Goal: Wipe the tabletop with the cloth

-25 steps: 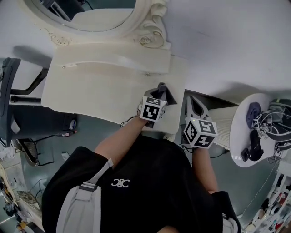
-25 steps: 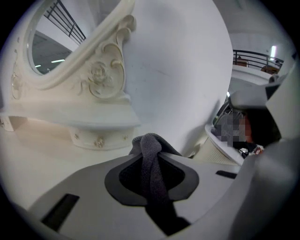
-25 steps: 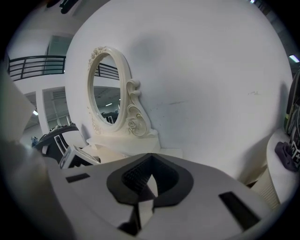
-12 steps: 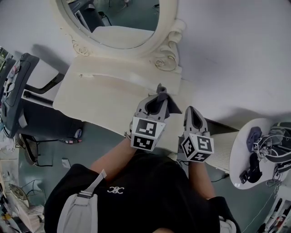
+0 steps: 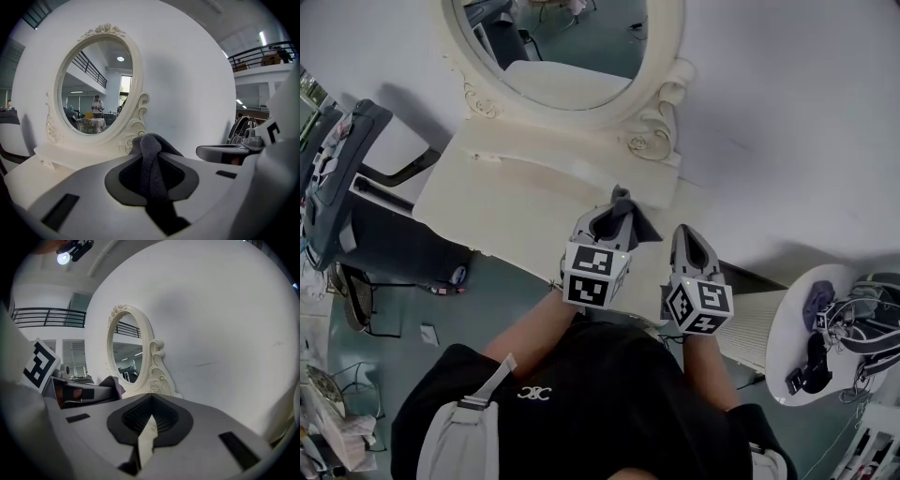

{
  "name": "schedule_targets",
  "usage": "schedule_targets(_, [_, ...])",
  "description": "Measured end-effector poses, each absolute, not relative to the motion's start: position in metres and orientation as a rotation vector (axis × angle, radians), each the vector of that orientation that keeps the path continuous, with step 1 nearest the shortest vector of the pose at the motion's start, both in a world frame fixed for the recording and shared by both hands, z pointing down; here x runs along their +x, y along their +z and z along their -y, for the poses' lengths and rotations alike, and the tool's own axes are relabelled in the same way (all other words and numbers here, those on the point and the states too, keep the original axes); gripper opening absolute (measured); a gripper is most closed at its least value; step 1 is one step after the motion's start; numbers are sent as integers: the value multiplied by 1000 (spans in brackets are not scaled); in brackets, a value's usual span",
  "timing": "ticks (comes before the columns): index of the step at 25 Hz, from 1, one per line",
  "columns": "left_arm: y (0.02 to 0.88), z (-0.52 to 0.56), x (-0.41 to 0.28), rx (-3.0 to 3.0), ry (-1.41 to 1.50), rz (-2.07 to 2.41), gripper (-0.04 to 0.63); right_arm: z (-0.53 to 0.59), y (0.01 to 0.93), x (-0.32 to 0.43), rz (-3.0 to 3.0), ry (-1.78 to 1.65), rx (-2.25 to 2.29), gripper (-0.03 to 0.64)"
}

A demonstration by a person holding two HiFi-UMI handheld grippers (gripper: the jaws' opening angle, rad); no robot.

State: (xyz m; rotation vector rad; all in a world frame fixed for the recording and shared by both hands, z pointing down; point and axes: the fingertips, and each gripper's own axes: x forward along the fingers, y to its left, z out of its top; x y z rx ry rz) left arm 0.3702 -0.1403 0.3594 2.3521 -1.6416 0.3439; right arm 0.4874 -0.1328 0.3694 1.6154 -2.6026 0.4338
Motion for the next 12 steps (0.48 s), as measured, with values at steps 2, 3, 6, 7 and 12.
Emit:
schedule_targets(2, [359, 142, 367, 2345, 340, 1650, 61, 134, 369, 484, 2606, 430, 1601, 3])
schedule_targets(3, [359, 142, 365, 2339, 334, 1653, 61, 135, 369, 482, 2607, 428, 1596, 2])
schedule_targets(6, [358, 143, 362, 2315, 292, 1648, 61, 136, 368, 480, 2609, 425, 1585, 3])
schedule_targets(7, [358, 144, 361, 2307, 281, 1644, 61, 137, 369, 479, 2610, 429, 1581, 2])
schedule_targets(12, [358, 149, 352, 2293, 274, 1676, 61, 141, 371, 475, 2605, 440, 1570, 3])
